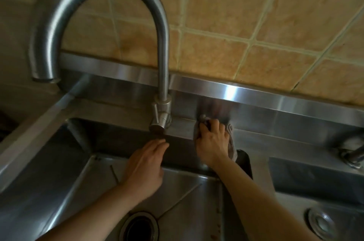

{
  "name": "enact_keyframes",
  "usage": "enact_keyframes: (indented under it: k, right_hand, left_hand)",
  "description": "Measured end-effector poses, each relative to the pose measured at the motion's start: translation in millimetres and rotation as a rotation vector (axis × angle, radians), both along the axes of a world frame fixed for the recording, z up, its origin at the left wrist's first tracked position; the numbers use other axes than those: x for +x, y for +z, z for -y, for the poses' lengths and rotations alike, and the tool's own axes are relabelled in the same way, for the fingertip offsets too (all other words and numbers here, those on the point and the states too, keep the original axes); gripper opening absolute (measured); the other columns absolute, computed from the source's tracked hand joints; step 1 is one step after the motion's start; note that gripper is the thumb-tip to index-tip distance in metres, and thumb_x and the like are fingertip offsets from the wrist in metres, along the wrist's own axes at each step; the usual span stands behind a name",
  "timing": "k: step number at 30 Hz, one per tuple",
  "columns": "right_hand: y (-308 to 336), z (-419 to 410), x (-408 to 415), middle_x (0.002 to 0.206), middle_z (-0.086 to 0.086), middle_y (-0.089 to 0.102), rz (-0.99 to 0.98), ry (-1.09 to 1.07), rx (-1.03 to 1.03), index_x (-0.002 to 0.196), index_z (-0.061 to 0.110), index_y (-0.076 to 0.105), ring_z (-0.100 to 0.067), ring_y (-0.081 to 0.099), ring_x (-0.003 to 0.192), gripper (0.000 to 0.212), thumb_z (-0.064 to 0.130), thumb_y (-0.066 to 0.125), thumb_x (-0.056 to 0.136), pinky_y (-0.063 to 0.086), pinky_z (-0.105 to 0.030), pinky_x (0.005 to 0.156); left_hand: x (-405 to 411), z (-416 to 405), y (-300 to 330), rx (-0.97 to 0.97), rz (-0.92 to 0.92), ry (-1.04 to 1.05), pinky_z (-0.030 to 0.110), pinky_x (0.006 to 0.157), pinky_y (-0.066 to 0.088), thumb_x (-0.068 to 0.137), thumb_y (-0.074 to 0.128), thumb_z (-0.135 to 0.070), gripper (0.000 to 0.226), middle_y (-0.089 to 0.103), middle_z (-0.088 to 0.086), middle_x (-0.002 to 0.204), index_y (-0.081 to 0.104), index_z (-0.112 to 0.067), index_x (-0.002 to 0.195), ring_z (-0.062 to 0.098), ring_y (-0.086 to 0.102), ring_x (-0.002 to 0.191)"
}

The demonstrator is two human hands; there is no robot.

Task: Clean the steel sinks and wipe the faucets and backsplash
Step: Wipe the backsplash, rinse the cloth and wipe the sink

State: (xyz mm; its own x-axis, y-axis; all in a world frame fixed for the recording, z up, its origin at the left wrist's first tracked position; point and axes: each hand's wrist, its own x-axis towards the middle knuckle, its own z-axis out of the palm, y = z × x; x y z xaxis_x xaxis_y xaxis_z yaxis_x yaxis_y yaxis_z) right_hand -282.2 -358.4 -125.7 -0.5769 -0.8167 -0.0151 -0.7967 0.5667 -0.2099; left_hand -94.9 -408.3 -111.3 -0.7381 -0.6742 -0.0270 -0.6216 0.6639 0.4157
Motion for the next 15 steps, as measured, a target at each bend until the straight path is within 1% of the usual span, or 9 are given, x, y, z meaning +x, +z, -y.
enact_keyframes:
  k: [3,6,7,9,10,11,13,15]
  right_hand:
    - [-1,38,31,0.146,-0.003,0.021,0.063,0.145,-0.034,0.144,0.026,0.035,-0.030,0.022,0.132,0.055,0.039,0.047,0.092,0.018,-0.044,0.113]
    - [1,53,42,0.148,-0.001,0.020,0.079,0.210,-0.047,0.144,0.027,0.033,-0.028,0.021,0.134,0.060,0.039,0.054,0.090,0.016,-0.042,0.115]
    - [1,50,38,0.150,-0.001,0.019,0.056,0.241,-0.026,0.146,0.028,0.030,-0.027,0.020,0.136,0.064,0.040,0.055,0.089,0.015,-0.041,0.115]
    - [2,31,23,0.154,0.000,0.015,-0.056,0.315,0.043,0.150,0.030,0.022,-0.026,0.017,0.141,0.073,0.043,0.058,0.088,0.008,-0.039,0.117]
    - [2,19,13,0.155,0.000,0.015,-0.110,0.312,0.061,0.150,0.031,0.020,-0.025,0.018,0.141,0.075,0.044,0.058,0.087,0.005,-0.038,0.117]
    - [1,7,3,0.155,-0.001,0.017,-0.134,0.263,0.060,0.150,0.031,0.021,-0.026,0.019,0.141,0.075,0.045,0.058,0.086,0.004,-0.038,0.117]
    - [1,-15,-9,0.153,-0.004,0.017,-0.115,0.080,0.045,0.149,0.032,0.023,-0.028,0.021,0.138,0.076,0.048,0.059,0.085,0.008,-0.040,0.116]
    - [2,-22,-8,0.151,-0.006,0.012,-0.090,-0.053,0.085,0.148,0.032,0.024,-0.030,0.017,0.138,0.077,0.048,0.061,0.084,0.012,-0.042,0.115]
  left_hand:
    - [14,12,5,-0.019,-0.009,0.039,0.020,0.108,0.028,0.091,0.055,-0.016,0.059,0.035,-0.011,0.147,0.033,-0.028,0.144,0.005,0.032,0.135]
    - [23,19,8,-0.019,-0.005,0.023,0.019,0.102,0.036,0.090,0.057,-0.017,0.047,0.046,-0.012,0.138,0.047,-0.029,0.134,0.004,0.041,0.128]
    - [25,20,9,-0.017,-0.006,0.017,0.019,0.101,0.036,0.090,0.056,-0.017,0.044,0.047,-0.013,0.136,0.049,-0.029,0.132,0.004,0.042,0.126]
    - [27,20,11,-0.001,-0.010,0.013,0.018,0.101,0.037,0.091,0.054,-0.017,0.042,0.047,-0.014,0.134,0.049,-0.030,0.131,0.002,0.042,0.125]
    - [28,19,13,0.005,-0.018,0.010,0.019,0.101,0.039,0.092,0.054,-0.018,0.041,0.048,-0.014,0.134,0.049,-0.031,0.131,0.002,0.043,0.124]
    - [27,19,13,0.010,-0.025,0.007,0.020,0.101,0.040,0.092,0.054,-0.018,0.041,0.048,-0.014,0.133,0.048,-0.031,0.131,0.003,0.044,0.123]
    - [28,20,15,0.022,-0.035,-0.003,0.021,0.100,0.042,0.092,0.054,-0.017,0.041,0.049,-0.013,0.132,0.048,-0.031,0.131,0.003,0.046,0.121]
    - [30,22,14,0.023,-0.036,-0.011,0.021,0.099,0.042,0.092,0.054,-0.017,0.042,0.050,-0.014,0.132,0.048,-0.031,0.131,0.002,0.046,0.121]
